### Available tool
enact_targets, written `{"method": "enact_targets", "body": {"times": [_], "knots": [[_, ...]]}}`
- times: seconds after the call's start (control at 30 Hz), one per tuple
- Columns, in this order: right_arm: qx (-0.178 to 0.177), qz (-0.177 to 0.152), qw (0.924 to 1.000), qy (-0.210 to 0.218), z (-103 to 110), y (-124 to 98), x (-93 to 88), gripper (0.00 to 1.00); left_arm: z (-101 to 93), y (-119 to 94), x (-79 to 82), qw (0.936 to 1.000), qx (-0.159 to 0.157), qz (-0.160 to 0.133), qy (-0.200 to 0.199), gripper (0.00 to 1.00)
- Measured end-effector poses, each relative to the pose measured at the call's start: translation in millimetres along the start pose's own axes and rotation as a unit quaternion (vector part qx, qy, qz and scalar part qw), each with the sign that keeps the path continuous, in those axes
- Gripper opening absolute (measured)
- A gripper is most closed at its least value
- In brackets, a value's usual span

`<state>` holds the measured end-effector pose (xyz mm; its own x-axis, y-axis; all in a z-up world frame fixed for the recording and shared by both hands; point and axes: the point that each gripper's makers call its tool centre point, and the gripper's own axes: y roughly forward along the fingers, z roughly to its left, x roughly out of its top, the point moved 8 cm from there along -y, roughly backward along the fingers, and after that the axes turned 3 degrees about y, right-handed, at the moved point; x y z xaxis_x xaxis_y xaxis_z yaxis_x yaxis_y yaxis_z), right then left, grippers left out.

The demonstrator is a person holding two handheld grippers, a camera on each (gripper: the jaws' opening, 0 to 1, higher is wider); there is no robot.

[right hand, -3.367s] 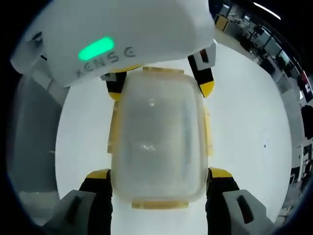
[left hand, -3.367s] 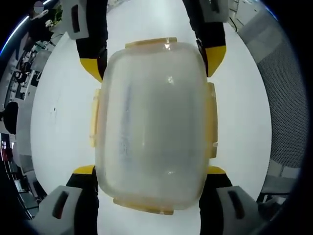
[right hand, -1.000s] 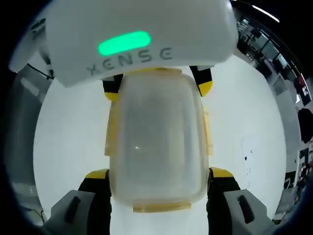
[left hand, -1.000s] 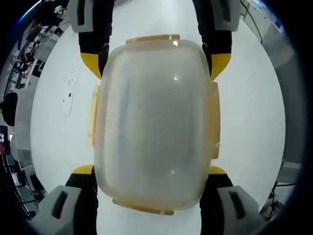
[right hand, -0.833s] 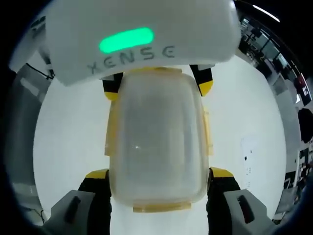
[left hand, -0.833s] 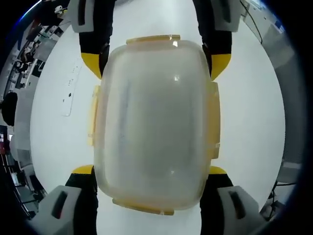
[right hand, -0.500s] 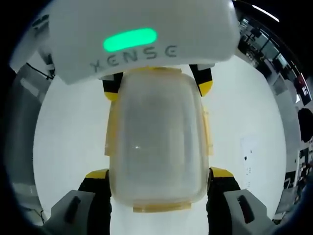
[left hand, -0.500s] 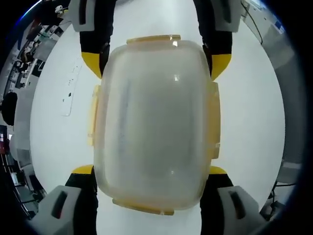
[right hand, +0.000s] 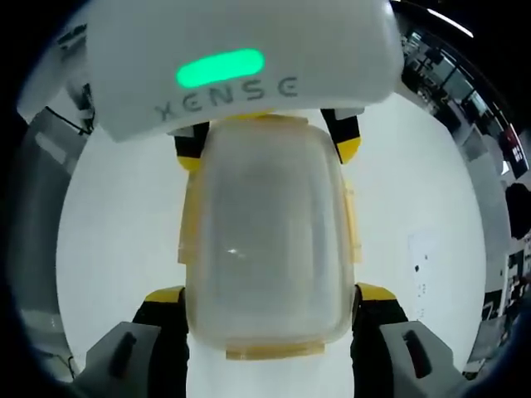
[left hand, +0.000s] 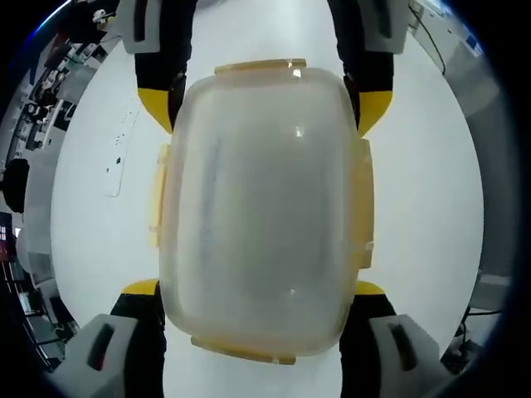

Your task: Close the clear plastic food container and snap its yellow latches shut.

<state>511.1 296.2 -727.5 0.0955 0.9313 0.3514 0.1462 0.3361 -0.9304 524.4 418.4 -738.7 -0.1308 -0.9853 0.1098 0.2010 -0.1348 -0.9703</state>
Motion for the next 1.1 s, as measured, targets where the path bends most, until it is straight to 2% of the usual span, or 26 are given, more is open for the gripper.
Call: {"method": "enact_targets", "body": {"times": [0.07,0.13,0.17,0.27,0.33,0.57,0.63,0.67,0.73,0.83,0.9,1.0,1.03,1.1], "knots": [[0.002,-0.006,1.0,-0.005,-0.7,-1.1,-0.7,0.82,0.7,0.0,-1.0,1.0,-0.002,-0.006,-0.001,0.88],[-0.002,-0.021,0.9996,-0.02,-1.3,-2.1,-0.4,0.82,-1.3,0.8,-3.2,0.9998,-0.011,-0.013,-0.012,0.94],[-0.002,-0.034,0.9992,-0.02,-0.8,-2.9,-0.7,0.81,-3.1,1.2,-4.2,0.9995,-0.016,-0.019,-0.02,0.97],[-0.004,-0.058,0.9983,-0.006,-2.0,-3.9,-0.1,0.84,-1.9,-1.4,-9.8,0.9991,-0.012,-0.033,-0.024,0.99],[-0.005,-0.081,0.9967,0.003,-3.6,-6.2,2.9,0.84,-0.2,-3.3,-12.5,0.9983,-0.008,-0.051,-0.026,0.99],[-0.007,-0.108,0.9938,0.026,-7.0,-13.4,-0.2,0.85,5.1,-12.2,-16.1,0.9908,0.011,-0.118,-0.064,0.99],[-0.007,-0.123,0.9916,0.039,-5.5,-14.3,-1.9,0.85,4.5,-14.4,-16.6,0.985,0.007,-0.147,-0.091,0.99],[-0.01,-0.137,0.9895,0.046,-4.0,-15.2,-2.2,0.85,3.5,-15.6,-17.0,0.9797,0.003,-0.169,-0.108,0.99],[-0.012,-0.165,0.9838,0.068,-1.3,-17.3,-1.7,0.85,1.9,-17.2,-20.7,0.9735,0.004,-0.189,-0.129,0.99],[-0.03,-0.196,0.9751,0.098,-1.1,-18.8,-3.7,0.86,-0.1,-19.2,-23.2,0.9646,0.019,-0.227,-0.132,0.99],[-0.041,-0.212,0.9701,0.11,0.0,-20.1,-5.6,0.87,-4.1,-18.3,-27.1,0.9556,0.021,-0.248,-0.159,0.99],[-0.057,-0.244,0.9586,0.135,4.5,-22.7,-8.6,0.87,-7.5,-18.2,-30.7,0.9373,0.032,-0.288,-0.194,0.99],[-0.066,-0.258,0.9527,0.145,6.3,-23.2,-10.1,0.87,-9.0,-18.9,-31.6,0.9268,0.037,-0.308,-0.211,0.99],[-0.077,-0.273,0.9444,0.166,9.9,-23.0,-13.1,0.88,-12.8,-20.3,-34.1,0.912,0.059,-0.329,-0.238,0.99]]}}
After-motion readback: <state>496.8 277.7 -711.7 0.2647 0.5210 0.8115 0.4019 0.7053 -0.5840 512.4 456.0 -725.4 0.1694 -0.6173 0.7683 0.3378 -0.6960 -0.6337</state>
